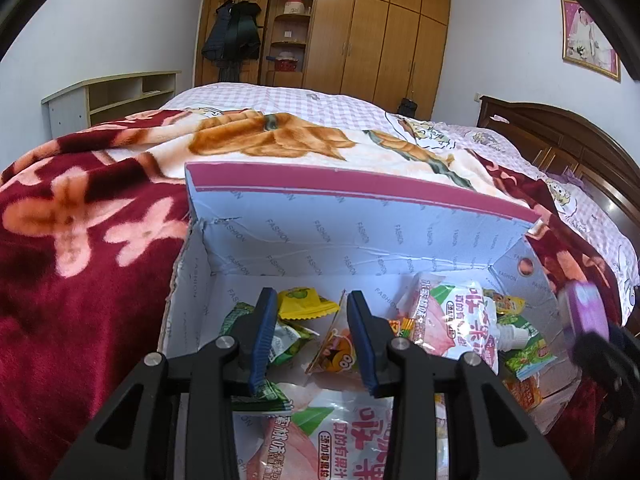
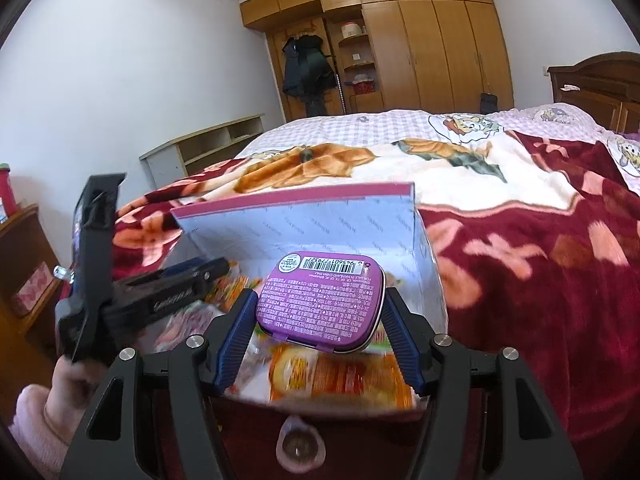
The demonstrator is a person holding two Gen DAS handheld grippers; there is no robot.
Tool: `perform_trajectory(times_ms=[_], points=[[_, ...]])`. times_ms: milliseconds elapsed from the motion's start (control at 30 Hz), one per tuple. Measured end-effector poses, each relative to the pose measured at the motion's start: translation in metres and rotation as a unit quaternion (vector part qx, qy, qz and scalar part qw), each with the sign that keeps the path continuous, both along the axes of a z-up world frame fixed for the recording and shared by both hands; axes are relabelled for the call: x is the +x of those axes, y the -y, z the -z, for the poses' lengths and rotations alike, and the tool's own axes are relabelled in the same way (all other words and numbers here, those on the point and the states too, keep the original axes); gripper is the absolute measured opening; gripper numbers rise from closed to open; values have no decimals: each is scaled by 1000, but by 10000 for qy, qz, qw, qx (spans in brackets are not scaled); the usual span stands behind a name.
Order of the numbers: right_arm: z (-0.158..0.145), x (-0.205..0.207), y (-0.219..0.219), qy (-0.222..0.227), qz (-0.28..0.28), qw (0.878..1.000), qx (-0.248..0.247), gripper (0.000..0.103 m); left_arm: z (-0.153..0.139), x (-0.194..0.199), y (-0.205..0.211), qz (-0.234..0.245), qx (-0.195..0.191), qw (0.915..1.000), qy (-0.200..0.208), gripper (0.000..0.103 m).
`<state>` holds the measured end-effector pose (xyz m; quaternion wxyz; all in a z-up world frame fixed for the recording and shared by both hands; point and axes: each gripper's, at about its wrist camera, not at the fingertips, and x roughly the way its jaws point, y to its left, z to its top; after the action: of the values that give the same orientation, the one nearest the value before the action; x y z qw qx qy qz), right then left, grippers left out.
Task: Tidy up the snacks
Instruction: 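Lower the yellow candy and purple tin into the box and open both tools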
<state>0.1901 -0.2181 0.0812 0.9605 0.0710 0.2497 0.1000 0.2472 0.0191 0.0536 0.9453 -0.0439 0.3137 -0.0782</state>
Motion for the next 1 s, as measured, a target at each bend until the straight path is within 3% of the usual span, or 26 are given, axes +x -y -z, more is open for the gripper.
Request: perform_trajectory(times_ms=[400, 867, 1000], points=[[9, 51, -4, -291, 184, 9992, -190, 64, 0, 0, 0, 12, 1, 10000, 8, 38], [14, 63, 2, -477, 324, 9983, -64, 65, 0, -1, -1, 14, -6, 10000, 8, 38], [10, 58, 4, -401, 380, 9985, -13, 75, 0, -1, -1, 38, -18, 10000, 12, 39]])
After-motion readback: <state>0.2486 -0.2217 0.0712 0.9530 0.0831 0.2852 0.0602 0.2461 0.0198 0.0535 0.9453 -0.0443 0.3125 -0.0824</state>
